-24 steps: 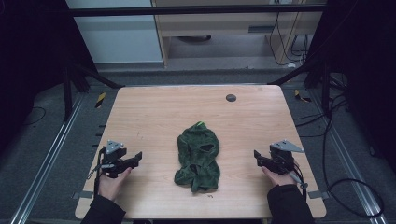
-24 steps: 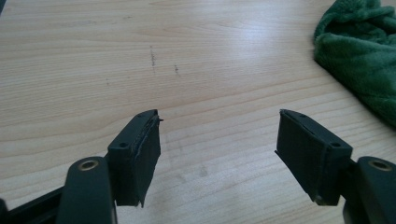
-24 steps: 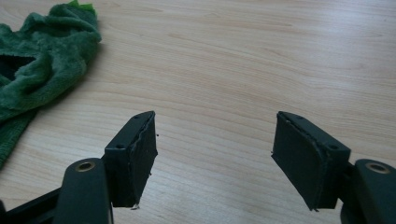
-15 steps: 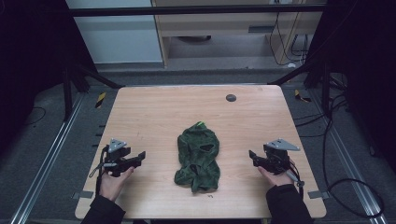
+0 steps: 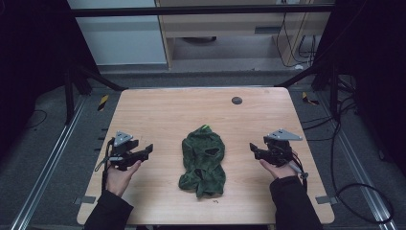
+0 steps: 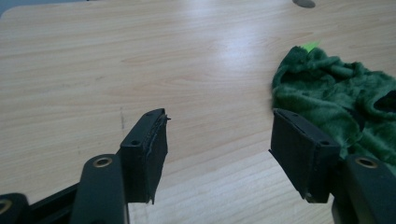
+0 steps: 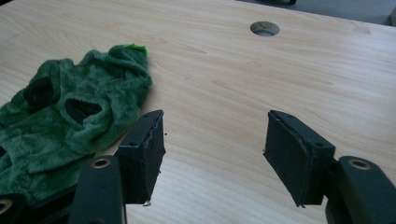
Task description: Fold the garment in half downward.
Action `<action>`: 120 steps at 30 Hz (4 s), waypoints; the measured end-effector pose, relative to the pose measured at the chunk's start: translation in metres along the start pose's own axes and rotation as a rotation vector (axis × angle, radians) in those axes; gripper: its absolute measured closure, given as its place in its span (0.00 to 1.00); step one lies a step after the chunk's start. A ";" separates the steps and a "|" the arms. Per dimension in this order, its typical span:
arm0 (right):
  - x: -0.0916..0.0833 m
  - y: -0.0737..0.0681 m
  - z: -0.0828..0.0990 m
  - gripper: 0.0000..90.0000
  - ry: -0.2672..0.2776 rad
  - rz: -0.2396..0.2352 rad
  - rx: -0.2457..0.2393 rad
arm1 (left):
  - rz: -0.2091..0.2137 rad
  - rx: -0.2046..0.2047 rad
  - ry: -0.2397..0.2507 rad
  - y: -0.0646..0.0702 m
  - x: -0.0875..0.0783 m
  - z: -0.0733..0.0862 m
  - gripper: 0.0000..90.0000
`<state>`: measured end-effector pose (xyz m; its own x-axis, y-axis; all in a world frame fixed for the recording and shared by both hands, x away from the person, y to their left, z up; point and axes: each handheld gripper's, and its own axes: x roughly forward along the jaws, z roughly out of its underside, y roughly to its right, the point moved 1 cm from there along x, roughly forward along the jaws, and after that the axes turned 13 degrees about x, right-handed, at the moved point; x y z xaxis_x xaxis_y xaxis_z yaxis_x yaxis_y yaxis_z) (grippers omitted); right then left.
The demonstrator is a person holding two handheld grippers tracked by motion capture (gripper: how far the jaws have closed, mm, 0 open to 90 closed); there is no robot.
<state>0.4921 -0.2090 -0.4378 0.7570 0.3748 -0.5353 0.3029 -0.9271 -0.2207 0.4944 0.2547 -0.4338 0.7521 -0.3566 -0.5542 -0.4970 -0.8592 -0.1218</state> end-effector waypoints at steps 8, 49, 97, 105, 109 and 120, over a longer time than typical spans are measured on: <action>0.008 -0.007 -0.014 0.41 0.017 -0.020 0.015 | 0.005 0.030 0.019 0.006 0.010 -0.018 0.44; 0.098 -0.056 -0.027 0.46 -0.099 -0.098 -0.012 | 0.101 0.120 -0.093 0.062 0.104 -0.048 0.56; 0.144 -0.073 0.003 0.93 -0.271 -0.101 -0.039 | 0.109 0.077 -0.225 0.080 0.142 -0.031 0.93; 0.136 -0.073 -0.004 0.94 -0.230 -0.115 -0.029 | 0.110 0.084 -0.156 0.079 0.131 -0.041 0.94; 0.129 -0.075 -0.009 0.94 -0.203 -0.120 -0.027 | 0.119 0.105 -0.121 0.080 0.121 -0.050 0.94; 0.110 -0.074 -0.032 0.93 -0.123 -0.145 -0.028 | 0.110 0.130 -0.050 0.079 0.104 -0.072 0.94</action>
<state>0.5710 -0.0992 -0.4541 0.6281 0.5006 -0.5958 0.4209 -0.8625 -0.2809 0.5647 0.1235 -0.4423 0.6694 -0.4239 -0.6101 -0.6289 -0.7605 -0.1617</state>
